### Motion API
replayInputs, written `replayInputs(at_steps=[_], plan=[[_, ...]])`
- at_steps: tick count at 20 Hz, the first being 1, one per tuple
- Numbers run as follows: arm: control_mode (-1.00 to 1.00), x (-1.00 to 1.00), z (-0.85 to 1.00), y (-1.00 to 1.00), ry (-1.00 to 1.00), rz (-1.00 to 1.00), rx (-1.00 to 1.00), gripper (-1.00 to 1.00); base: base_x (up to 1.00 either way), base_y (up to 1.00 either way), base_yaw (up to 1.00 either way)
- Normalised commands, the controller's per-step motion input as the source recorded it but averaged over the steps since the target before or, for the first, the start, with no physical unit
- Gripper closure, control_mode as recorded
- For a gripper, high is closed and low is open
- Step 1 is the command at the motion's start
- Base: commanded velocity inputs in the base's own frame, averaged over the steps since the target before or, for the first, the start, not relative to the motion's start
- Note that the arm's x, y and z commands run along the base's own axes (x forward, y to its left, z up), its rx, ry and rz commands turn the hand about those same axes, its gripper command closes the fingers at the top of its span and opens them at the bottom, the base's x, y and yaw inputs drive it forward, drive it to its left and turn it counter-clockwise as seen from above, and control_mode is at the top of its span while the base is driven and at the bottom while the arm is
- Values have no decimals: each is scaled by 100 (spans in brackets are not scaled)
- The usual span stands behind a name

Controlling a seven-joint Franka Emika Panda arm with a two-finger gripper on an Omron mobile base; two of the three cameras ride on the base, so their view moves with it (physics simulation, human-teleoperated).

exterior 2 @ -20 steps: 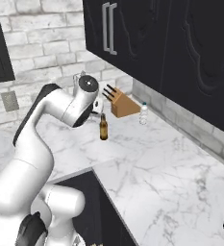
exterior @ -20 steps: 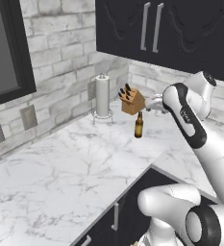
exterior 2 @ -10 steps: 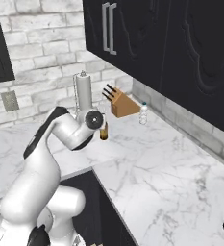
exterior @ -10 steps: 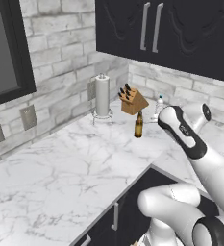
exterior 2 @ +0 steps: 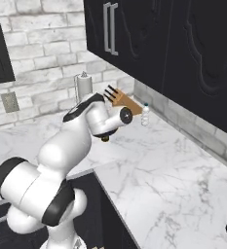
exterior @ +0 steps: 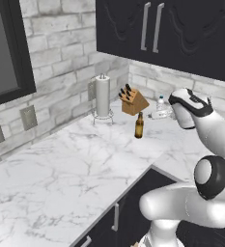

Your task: Place the drinks on the dining counter in a tight cluster.

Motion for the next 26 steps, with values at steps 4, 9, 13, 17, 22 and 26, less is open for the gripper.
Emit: replayInputs(at_steps=[4,9,13,17,22,26], plan=[[-100,19,0,-31,-2,23,0,-100,0,0,0],[-100,12,-26,-4,-11,17,0,-100,0,0,0],[-100,8,-42,0,-24,9,4,-100,0,0,0],[-100,6,-54,0,-25,9,6,-100,0,0,0],[-100,4,-17,0,-13,9,5,-100,0,0,0],[-100,11,0,0,0,6,0,-100,0,0,0]])
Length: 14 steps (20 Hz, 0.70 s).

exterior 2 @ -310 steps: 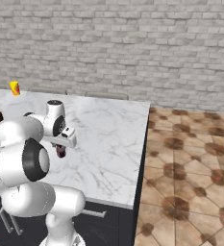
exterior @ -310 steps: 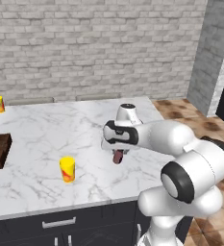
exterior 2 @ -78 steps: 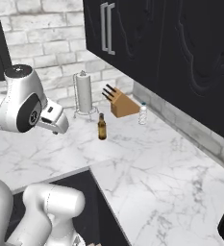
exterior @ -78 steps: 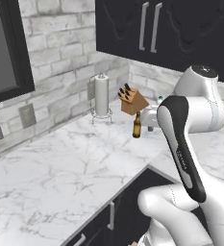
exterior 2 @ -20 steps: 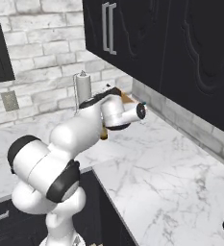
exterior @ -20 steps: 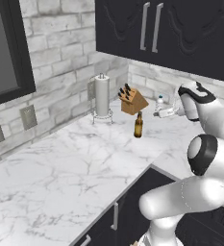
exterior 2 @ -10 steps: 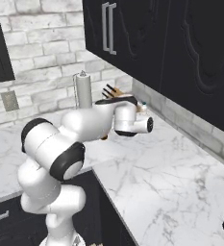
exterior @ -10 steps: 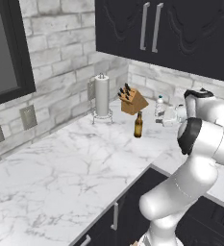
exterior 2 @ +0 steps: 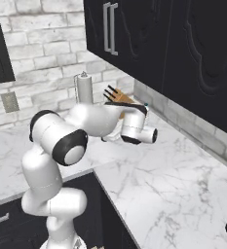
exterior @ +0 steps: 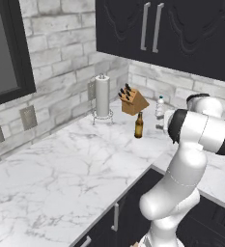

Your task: Place the drinks on the dining counter in a tight cluster.

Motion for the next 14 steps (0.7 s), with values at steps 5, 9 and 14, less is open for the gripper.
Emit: replayInputs(at_steps=[5,9,14], plan=[[-100,11,0,0,0,1,0,-100,0,0,0],[-100,24,-1,0,0,0,0,-100,0,0,0],[-100,28,0,0,0,0,0,-100,0,0,0]])
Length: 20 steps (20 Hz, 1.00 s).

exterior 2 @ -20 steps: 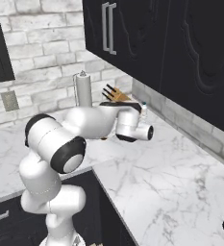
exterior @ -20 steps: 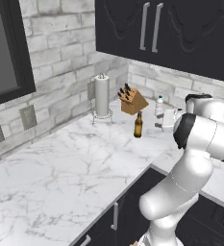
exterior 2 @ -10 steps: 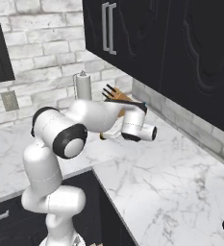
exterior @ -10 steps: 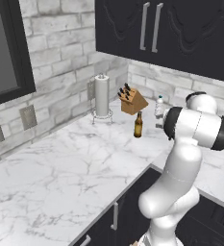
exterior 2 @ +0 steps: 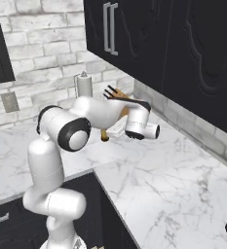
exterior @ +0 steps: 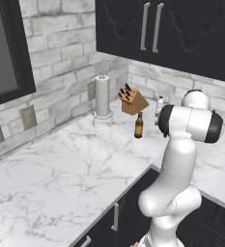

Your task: Place the drinks on the dining counter in a tight cluster.

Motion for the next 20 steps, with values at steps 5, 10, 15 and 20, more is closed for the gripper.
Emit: replayInputs(at_steps=[5,10,15,20], plan=[[-100,14,0,0,0,0,0,-100,0,0,0],[-100,3,-3,0,0,0,0,-100,0,0,0],[-100,9,-29,0,0,0,0,-100,0,0,0],[-100,11,-31,0,0,0,0,-100,0,0,0]])
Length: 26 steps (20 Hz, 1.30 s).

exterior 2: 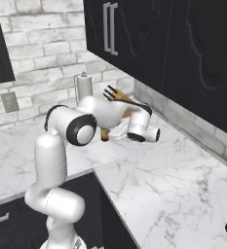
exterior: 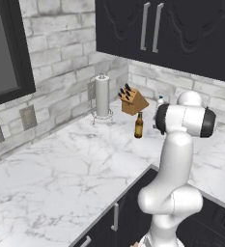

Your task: Place the drinks on the dining counter in a tight cluster.

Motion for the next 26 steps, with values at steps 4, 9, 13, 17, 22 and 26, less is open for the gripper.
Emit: replayInputs(at_steps=[4,9,13,17,22,26], plan=[[-100,16,-15,0,0,0,0,-100,0,0,0],[-100,20,-14,0,0,0,0,-100,0,0,0],[-100,21,-14,0,0,0,0,-100,0,0,0],[-100,15,-3,0,0,0,0,-100,0,0,0],[-100,4,0,0,0,0,0,-100,0,0,0],[-100,0,0,6,0,0,2,-100,0,0,0]])
